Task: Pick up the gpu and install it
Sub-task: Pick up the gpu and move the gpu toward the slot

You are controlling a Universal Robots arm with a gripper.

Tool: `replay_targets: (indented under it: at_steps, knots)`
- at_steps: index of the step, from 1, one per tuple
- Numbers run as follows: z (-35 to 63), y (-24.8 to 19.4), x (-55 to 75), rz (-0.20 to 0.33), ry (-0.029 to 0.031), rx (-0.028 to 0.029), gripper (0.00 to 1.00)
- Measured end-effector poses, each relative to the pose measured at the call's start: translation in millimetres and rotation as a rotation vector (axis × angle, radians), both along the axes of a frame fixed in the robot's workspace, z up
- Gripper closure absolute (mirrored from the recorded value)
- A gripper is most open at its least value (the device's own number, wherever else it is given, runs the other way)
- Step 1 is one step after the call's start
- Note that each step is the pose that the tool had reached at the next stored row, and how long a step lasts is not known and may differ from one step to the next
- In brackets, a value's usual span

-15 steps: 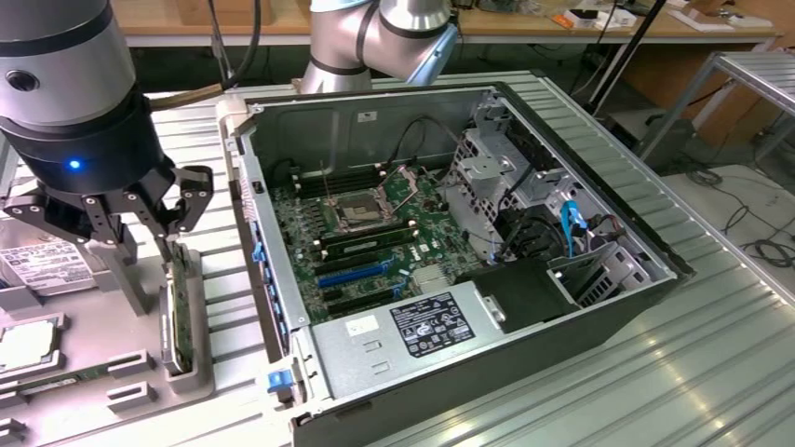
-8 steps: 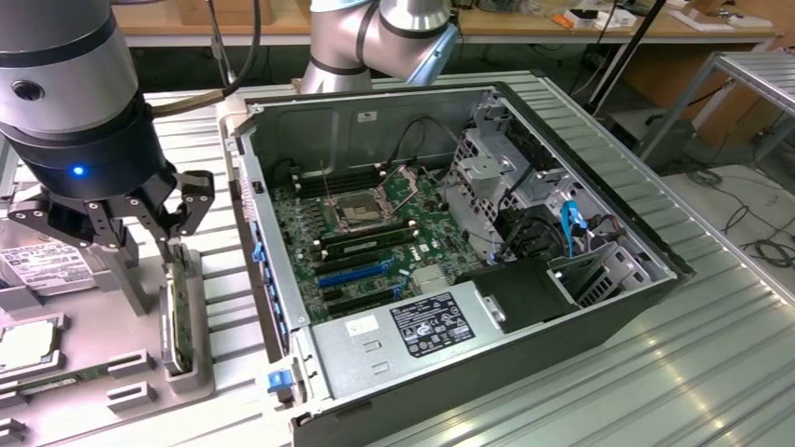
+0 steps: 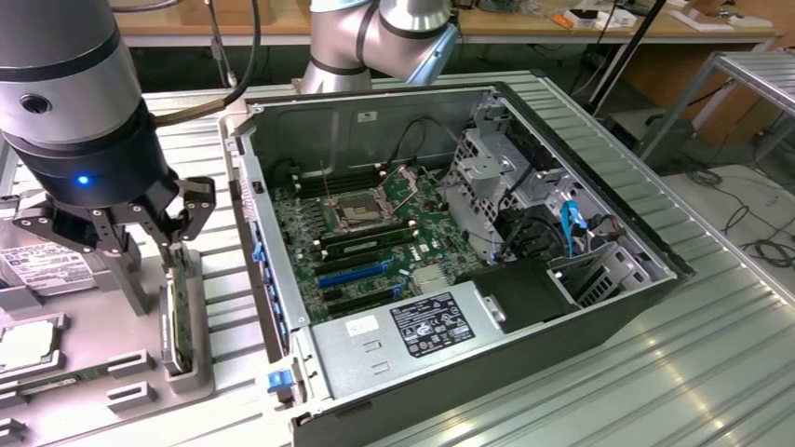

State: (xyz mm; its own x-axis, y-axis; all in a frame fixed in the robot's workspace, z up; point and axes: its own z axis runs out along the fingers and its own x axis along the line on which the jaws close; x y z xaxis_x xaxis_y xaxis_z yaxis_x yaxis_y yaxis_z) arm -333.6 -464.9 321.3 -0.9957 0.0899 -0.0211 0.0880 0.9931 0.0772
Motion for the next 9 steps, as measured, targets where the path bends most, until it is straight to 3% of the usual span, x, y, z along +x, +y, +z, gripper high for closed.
replay_targets:
  at_steps: [9]
  knots:
    - [-5.9,0.0,0.0,0.000,-0.0001,0.0001,0.64]
